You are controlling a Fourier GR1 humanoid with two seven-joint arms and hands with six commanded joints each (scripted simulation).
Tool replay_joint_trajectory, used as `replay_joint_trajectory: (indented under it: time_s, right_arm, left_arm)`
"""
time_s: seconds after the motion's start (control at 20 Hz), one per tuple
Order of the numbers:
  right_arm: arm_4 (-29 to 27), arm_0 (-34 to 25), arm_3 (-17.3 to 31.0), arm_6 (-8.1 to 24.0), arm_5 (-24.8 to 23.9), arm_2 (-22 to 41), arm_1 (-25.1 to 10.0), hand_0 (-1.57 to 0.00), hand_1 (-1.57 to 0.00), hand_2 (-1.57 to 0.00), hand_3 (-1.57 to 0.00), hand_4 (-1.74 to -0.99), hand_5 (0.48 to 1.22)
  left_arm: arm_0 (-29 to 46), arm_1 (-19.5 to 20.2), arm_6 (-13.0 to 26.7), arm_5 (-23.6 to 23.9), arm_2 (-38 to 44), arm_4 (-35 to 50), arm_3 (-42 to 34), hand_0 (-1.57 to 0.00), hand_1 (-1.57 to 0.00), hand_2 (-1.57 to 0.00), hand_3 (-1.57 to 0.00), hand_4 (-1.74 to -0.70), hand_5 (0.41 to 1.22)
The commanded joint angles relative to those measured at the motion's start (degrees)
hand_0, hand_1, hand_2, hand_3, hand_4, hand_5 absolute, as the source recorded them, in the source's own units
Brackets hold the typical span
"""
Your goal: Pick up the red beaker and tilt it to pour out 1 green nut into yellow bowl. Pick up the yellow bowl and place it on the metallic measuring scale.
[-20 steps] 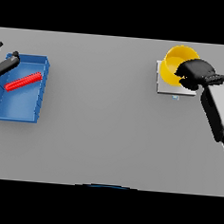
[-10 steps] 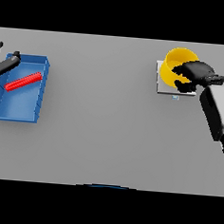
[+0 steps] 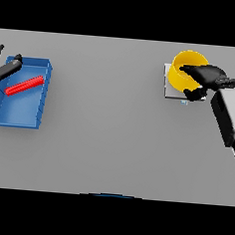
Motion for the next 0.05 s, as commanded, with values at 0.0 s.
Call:
replay_joint_trajectory:
  time_s: [0.0]
  right_arm:
    - [-0.17,0.01,-0.49,0.53,0.27,-0.08,0.21,-0.06,-0.06,-0.05,-0.04,-1.39,0.779]
  left_arm:
    - [0.0,0.29,-0.04,-0.24,0.45,0.45,0.05,0.0,0.0,0.0,0.0,-0.83,0.76]
